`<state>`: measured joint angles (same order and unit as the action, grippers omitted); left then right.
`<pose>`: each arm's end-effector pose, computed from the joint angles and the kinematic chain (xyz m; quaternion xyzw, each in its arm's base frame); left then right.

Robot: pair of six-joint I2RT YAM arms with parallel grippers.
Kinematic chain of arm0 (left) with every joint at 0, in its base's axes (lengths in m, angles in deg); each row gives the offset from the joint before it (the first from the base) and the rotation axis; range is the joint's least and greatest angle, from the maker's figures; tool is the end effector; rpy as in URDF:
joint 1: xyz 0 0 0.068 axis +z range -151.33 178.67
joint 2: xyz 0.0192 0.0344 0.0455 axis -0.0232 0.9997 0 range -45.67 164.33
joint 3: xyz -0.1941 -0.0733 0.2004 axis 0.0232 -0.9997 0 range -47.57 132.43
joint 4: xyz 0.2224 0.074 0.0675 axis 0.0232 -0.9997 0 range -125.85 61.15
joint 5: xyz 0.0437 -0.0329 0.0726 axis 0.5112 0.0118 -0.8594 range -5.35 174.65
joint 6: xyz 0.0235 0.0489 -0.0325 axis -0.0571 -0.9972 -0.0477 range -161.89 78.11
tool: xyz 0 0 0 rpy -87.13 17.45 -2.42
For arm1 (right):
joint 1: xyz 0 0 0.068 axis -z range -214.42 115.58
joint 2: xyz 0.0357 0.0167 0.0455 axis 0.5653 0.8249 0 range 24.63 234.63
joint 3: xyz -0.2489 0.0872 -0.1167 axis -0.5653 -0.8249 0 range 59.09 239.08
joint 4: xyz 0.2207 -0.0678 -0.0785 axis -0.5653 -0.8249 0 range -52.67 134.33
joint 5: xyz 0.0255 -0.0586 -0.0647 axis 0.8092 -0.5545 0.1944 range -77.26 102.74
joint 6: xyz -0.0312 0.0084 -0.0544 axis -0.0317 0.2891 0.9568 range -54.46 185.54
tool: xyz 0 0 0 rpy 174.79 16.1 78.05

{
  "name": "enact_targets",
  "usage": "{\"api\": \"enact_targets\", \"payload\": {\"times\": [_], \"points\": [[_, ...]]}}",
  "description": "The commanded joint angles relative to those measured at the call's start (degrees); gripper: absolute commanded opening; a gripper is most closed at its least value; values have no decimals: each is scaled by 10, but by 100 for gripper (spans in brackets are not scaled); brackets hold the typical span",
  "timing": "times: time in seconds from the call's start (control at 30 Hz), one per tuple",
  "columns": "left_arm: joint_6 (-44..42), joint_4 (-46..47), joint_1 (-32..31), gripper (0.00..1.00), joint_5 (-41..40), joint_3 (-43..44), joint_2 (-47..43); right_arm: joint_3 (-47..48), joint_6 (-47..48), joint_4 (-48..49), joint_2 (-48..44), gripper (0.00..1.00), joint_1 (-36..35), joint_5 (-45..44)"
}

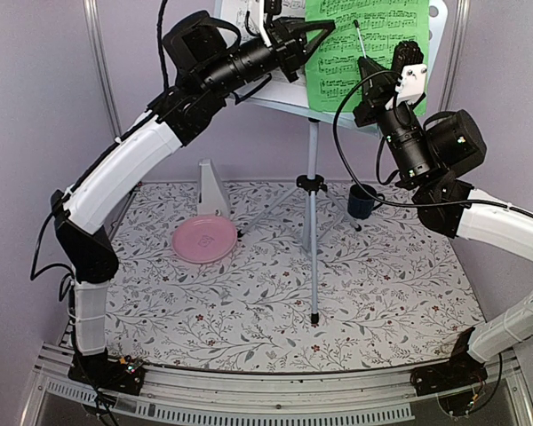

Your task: Set up the instrument practice props

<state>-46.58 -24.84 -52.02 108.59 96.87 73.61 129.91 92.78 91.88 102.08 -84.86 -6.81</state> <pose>0.2633 -0.3526 0.5660 0.3886 0.3554 -0.4263 0.7355 0.1916 0.2065 0.4989 -0.1364 0.4157 0.1111 0.8923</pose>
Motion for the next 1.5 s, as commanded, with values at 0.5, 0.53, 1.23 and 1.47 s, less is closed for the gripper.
{"api": "enact_targets", "payload": {"times": [0.5, 0.53, 1.23, 1.47], "points": [[-43, -10, -9, 6, 29, 7, 16, -10, -9, -8, -5, 0, -3, 20], [-43, -10, -9, 9, 25, 7, 15, -10, -8, -8, -6, 0, -3, 20], [-45, 40, -8, 60, -84, -128, -96, -10, -11, -4, 3, 4, -3, -17], [-45, 53, -8, 65, -89, -160, -117, -24, -15, -4, -1, 12, -3, -18]]}}
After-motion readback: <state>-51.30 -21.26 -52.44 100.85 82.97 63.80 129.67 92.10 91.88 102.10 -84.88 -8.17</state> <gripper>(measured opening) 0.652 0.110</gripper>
